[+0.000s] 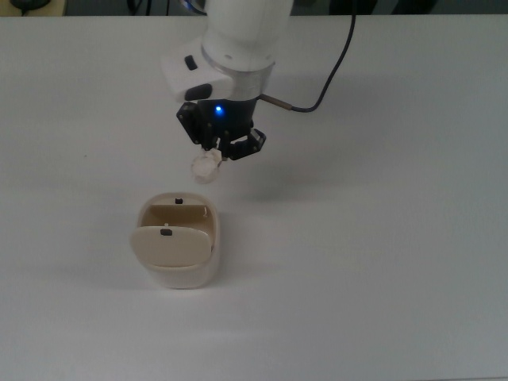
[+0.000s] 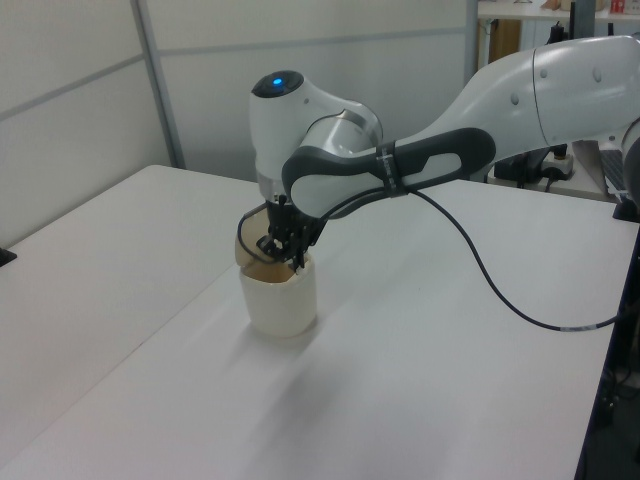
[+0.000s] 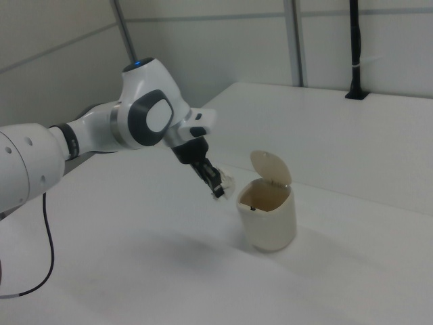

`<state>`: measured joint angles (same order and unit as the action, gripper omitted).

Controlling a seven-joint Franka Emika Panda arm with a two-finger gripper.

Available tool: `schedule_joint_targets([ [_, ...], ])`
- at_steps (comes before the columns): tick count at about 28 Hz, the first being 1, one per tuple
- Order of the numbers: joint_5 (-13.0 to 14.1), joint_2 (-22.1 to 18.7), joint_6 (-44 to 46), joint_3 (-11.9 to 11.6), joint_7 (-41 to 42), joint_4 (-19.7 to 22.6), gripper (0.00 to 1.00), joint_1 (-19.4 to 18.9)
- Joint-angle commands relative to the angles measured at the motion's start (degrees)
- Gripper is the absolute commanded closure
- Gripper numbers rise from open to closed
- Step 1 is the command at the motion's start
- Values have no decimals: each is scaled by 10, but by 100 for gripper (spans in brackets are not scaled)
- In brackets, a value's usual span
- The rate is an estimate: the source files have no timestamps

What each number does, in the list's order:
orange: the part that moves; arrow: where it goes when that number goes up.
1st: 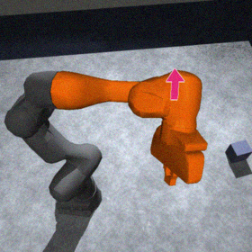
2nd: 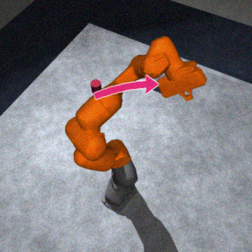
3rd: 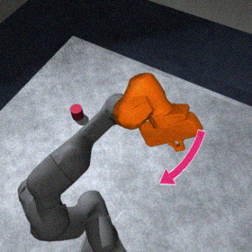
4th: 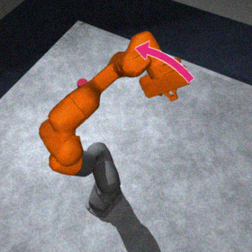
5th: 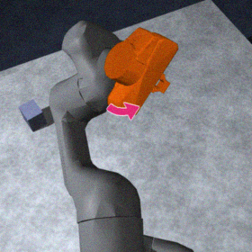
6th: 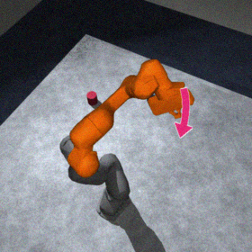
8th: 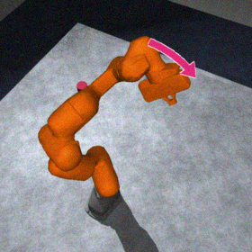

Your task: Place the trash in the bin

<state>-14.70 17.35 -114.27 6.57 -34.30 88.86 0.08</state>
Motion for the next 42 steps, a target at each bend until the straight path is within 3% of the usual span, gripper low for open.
schedule_joint_targets([
  [1,12,11,13,0,-8,-13,100,19],
  [4,12,15,11,0,-9,-14,100,33],
  [6,18,20,11,0,-9,-24,84,40],
  [7,20,24,11,0,-13,-27,65,41],
  [9,21,31,13,-1,-30,-36,0,45],
  [28,19,18,37,6,-50,-47,0,41],
  [34,39,-18,160,10,55,-45,0,15],
  [37,69,-42,198,10,102,-42,0,14],
  [42,84,-77,259,9,184,-29,0,15],
])
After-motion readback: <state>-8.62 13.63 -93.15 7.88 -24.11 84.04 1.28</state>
